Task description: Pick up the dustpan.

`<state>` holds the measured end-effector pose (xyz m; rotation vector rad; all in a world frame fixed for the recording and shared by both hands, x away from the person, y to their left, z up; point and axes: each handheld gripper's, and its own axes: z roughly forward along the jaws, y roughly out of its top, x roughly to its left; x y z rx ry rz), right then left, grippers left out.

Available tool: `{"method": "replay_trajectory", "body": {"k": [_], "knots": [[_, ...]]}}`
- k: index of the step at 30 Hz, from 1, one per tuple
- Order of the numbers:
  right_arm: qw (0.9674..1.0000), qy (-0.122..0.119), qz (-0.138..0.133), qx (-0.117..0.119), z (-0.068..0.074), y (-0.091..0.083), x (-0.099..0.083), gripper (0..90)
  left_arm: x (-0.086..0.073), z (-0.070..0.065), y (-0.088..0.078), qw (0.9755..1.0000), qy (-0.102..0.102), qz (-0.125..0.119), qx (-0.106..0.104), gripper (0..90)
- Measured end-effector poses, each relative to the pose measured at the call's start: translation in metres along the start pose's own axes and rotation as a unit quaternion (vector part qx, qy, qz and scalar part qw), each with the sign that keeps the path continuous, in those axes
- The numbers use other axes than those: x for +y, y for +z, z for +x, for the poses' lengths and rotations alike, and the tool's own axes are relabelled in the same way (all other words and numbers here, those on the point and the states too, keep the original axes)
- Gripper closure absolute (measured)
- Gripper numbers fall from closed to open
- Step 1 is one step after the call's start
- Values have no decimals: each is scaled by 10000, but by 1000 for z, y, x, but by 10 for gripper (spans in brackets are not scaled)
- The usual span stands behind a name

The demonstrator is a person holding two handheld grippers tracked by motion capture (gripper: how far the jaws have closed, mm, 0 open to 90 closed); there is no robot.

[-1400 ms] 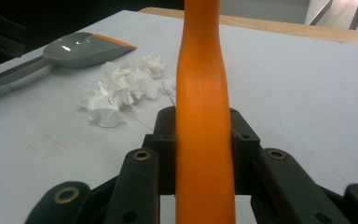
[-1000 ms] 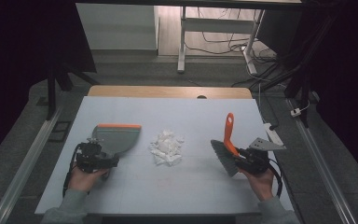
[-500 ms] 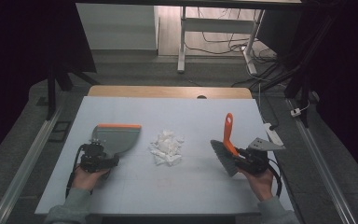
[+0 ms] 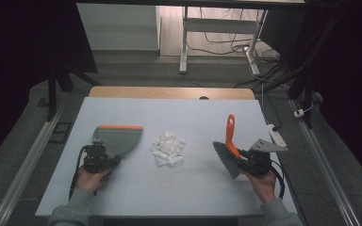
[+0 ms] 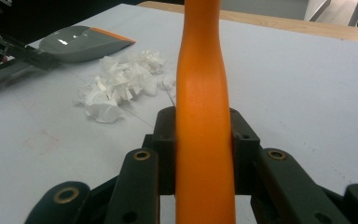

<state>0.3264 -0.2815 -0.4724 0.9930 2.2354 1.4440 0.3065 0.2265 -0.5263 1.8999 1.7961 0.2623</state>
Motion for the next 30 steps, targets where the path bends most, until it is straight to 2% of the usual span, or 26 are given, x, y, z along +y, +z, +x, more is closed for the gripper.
{"method": "replay_trajectory", "body": {"k": [6, 19, 26, 30], "knots": [[10000, 43, -10, -30, -1, -1, 0, 698, 0, 1, -1, 9999, -66, -6, -78, 601], [10000, 8, 2, -36, -1, -1, 0, 698, 0, 4, -3, 9998, -99, -49, -150, 609], [10000, -9, -9, -47, 0, -1, 1, 698, 1, 7, -9, 9993, -122, -249, -238, 610], [10000, -3, -14, -49, 0, -2, 1, 698, 0, 11, -11, 9990, -59, -295, -317, 610]]}}
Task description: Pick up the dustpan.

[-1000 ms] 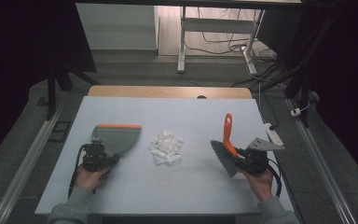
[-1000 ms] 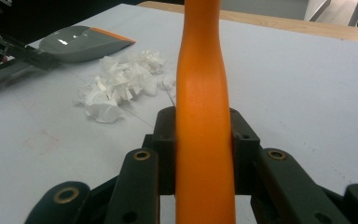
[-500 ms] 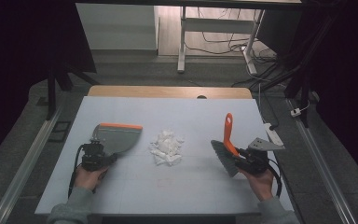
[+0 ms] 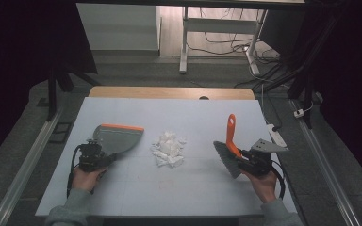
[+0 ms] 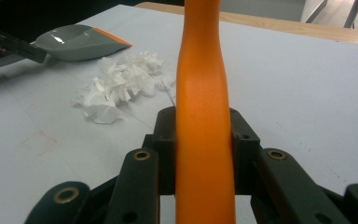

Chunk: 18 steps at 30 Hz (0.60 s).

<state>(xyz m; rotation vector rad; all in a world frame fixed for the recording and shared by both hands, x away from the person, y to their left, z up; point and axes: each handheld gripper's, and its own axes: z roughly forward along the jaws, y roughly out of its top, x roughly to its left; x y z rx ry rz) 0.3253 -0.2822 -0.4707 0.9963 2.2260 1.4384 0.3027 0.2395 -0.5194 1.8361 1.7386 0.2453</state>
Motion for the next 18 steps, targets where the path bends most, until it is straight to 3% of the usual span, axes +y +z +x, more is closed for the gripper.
{"method": "replay_trajectory", "body": {"k": [8, 18], "knots": [[10000, -1, -11, -13, 0, 0, 0, 698, 0, -2, -4, 9997, 184, -129, -36, 612], [10000, -11, -14, -12, 0, -1, 0, 698, 1, 3, -11, 9988, 272, -380, -165, 613]]}}
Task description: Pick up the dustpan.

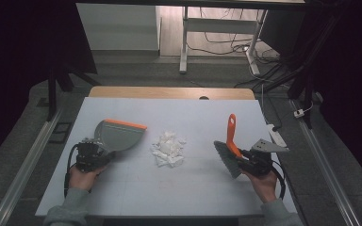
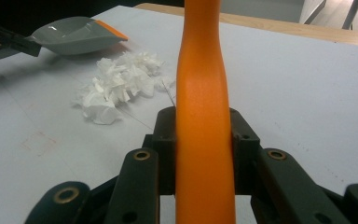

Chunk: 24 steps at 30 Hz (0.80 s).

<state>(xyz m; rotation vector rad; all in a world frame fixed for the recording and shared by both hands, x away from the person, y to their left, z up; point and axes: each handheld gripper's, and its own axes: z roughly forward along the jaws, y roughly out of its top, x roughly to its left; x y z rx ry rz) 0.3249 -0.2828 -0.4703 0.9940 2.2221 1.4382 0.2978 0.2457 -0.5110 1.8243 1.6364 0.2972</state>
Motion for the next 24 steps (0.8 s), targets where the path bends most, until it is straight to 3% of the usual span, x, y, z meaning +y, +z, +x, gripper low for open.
{"method": "replay_trajectory", "body": {"k": [9, 13, 24], "knots": [[10000, -11, -28, 18, 0, 0, 0, 698, 1, 8, -12, 9995, 98, -272, -108, 613], [10000, -21, -60, 15, 0, -1, 2, 698, 1, 12, -19, 9987, 287, -362, -212, 613], [10000, -33, -74, -8, 1, -1, 3, 698, 2, 19, -31, 9959, 576, -566, -398, 613]]}}
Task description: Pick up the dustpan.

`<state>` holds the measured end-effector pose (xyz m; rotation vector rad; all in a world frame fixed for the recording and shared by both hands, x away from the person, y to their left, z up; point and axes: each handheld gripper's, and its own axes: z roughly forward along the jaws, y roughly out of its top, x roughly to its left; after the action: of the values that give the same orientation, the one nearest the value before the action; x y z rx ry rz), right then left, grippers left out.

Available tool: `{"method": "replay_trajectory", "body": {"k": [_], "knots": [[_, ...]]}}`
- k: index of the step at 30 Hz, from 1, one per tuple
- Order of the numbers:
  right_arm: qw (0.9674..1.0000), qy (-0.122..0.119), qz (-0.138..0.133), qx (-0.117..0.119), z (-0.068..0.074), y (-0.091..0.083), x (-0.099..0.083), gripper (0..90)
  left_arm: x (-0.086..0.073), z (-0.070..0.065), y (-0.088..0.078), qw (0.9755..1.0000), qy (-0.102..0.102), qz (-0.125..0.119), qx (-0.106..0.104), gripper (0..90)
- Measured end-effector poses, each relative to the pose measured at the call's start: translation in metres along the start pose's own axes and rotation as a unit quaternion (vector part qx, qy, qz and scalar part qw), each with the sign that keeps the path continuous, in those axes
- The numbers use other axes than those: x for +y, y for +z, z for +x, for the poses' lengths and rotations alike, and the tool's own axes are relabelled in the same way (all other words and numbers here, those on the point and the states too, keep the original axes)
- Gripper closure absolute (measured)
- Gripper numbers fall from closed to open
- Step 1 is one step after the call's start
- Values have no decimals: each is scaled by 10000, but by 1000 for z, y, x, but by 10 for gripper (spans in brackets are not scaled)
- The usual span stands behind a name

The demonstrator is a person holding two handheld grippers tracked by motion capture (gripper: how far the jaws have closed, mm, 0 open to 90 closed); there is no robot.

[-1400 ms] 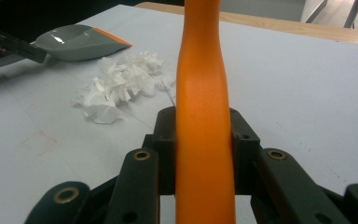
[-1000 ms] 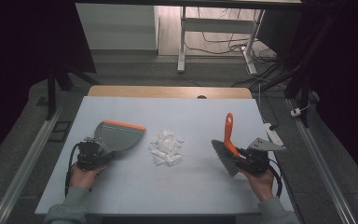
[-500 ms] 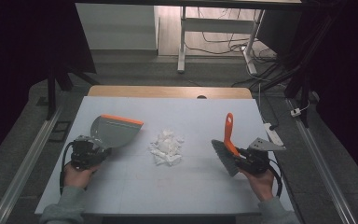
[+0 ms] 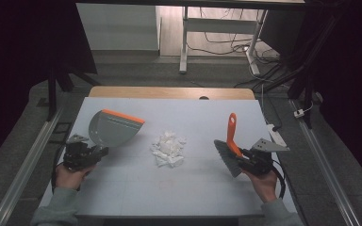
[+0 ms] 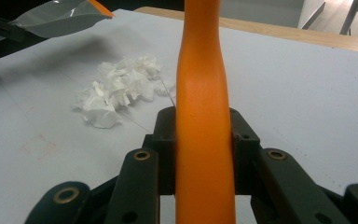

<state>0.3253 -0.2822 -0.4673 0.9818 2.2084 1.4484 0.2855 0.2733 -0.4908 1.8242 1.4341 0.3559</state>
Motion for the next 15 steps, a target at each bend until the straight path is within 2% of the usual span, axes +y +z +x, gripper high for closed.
{"method": "replay_trajectory", "body": {"k": [8, 15], "knots": [[10000, -9, 13, 8, 0, 0, 0, 698, 0, 7, -9, 9998, 131, -114, -129, 613], [10000, -15, 18, -1, 0, 0, -1, 698, 0, 15, -15, 9995, 225, -106, -190, 613]]}}
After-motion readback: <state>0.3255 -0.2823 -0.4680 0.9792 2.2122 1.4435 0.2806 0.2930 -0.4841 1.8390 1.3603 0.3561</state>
